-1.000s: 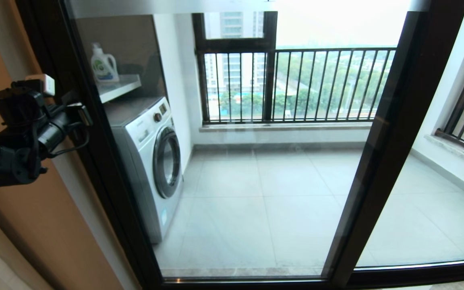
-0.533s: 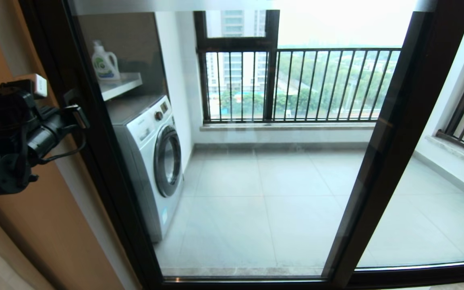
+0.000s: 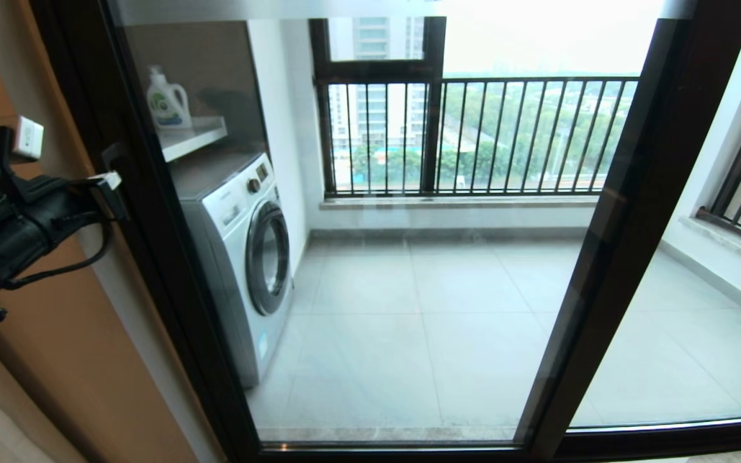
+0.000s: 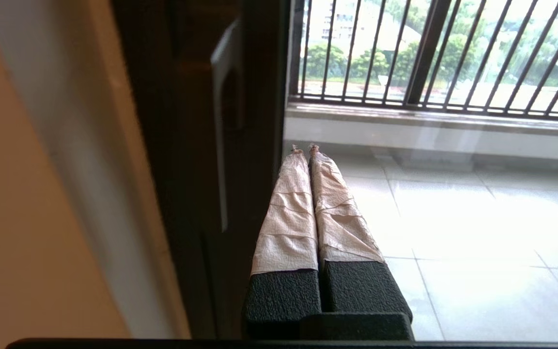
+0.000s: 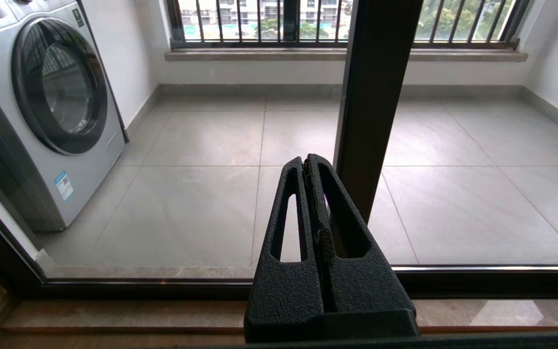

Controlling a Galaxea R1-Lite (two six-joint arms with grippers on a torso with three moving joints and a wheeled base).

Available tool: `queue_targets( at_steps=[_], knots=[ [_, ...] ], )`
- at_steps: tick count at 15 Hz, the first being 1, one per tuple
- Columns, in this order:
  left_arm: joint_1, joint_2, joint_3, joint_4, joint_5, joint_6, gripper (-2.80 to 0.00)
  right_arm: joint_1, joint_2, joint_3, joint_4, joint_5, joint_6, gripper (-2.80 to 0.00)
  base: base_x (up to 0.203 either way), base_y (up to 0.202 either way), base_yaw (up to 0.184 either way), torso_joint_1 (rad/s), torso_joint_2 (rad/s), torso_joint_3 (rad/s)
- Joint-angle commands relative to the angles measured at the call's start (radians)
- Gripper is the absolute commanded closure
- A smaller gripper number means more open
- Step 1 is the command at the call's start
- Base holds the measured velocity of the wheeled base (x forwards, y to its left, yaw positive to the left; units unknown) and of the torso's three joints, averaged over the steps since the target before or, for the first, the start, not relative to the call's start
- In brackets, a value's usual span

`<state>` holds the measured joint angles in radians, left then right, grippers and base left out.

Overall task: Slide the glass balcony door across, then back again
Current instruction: Close the slid door

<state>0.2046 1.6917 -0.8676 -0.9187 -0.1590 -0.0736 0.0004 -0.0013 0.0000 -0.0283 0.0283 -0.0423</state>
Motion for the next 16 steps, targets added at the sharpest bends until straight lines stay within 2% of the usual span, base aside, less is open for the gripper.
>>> queue_targets(
  at_steps=[1,3,5,12,16],
  knots=[
    [0.108,-0.026,0.041,-0.006,-0.069,-0.001,0.00,0.000,0.000,0.012,-0.001,0.000,-0.001,0.00,0.000,0.000,0.000,0.000,0.00,0.000],
    [0.165,0.000,0.045,-0.006,-0.119,-0.002,0.00,0.000,0.000,0.012,-0.001,0.001,-0.001,0.00,0.000,0.000,0.000,0.000,0.00,0.000],
    [0.184,0.046,0.031,-0.009,-0.133,0.000,0.00,0.000,0.000,0.012,-0.001,0.001,-0.001,0.00,0.000,0.000,0.000,0.000,0.00,0.000],
    [0.185,0.219,-0.081,-0.012,-0.131,0.000,0.00,0.000,0.000,0.012,-0.001,0.001,-0.001,0.00,0.000,0.000,0.000,0.000,0.00,0.000],
    [0.169,0.297,-0.165,-0.012,-0.125,0.027,0.00,0.000,0.000,0.012,-0.001,0.001,-0.001,0.00,0.000,0.000,0.000,0.000,0.00,0.000]
  ],
)
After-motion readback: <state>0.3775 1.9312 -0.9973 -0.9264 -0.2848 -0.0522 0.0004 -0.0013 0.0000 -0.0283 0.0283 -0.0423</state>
